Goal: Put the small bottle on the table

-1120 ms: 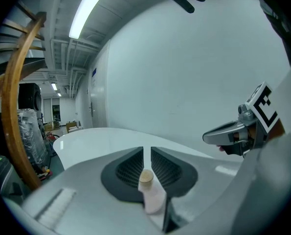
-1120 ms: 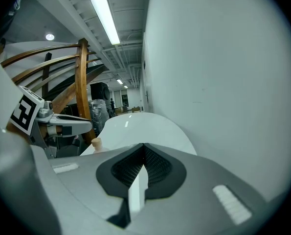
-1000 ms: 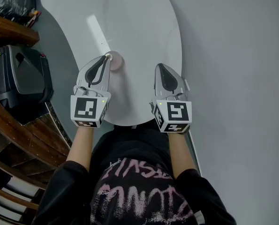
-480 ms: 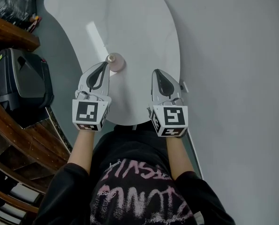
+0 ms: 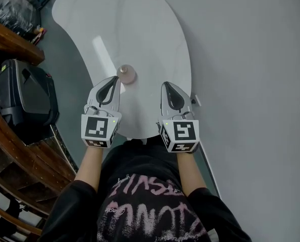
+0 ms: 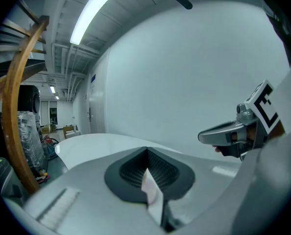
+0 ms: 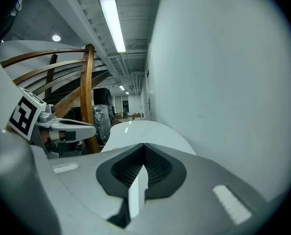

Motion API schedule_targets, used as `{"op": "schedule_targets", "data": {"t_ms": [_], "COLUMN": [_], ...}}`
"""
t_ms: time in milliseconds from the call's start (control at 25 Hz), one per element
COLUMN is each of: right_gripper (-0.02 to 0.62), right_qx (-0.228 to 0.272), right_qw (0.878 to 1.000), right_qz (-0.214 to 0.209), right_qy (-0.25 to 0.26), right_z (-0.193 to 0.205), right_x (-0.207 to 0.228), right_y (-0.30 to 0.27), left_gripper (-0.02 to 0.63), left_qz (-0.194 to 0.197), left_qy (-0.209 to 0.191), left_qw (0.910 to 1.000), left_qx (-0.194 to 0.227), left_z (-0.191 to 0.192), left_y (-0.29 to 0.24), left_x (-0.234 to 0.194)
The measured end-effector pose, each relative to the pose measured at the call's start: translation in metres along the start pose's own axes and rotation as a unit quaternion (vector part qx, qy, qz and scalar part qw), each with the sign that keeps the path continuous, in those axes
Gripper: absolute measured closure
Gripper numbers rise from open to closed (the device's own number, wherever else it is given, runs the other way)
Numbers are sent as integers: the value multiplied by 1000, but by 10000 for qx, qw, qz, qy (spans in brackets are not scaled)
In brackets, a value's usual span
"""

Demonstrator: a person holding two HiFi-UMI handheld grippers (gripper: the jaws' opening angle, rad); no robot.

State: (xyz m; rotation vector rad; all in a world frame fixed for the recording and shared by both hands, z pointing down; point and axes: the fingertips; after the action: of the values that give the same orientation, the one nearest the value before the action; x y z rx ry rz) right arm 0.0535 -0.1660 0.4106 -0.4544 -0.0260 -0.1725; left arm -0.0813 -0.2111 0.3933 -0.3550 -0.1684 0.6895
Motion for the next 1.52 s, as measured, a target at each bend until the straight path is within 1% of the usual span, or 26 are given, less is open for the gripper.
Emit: {"op": "schedule_targets", "data": {"t_ms": [520,760,920,1080,1520], "right_gripper": [586,586,586,586,586], "right_qx": [294,423,489,559,730], "right_qw": [9992,9986,9982,9977,9962], "right_qz": [258,317,323,323,463], "right_qy": [79,93,151,196,126], "right_z": [-14,-21,-24,-28,-37], "right_x": [1,-13,-23,-29,-29], "right_y": [29,44,51,54,65], "left_gripper": [604,604,604,603,603], "left_qz": [302,361,369,420,448], "left_qy": [-323,-334,-243,-209,-235], "left_qw": [9986,9980,9979,9974,9966], "left_qx": [284,403,483,537,651], "left_z": [-12,-26,-32,-31,-38], "left_y": [16,30,41,48,60], "left_x": [25,25,25,25,23]}}
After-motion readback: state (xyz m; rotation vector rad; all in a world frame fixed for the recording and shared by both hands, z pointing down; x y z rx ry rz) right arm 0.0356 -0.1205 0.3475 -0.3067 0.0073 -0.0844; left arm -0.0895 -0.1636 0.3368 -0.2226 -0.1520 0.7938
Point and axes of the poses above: the fingertips, and each gripper's own axes: y backward along the fingers, x to its right, z out of its underside, and after that the axes turned 7 degrees about -x, right-handed
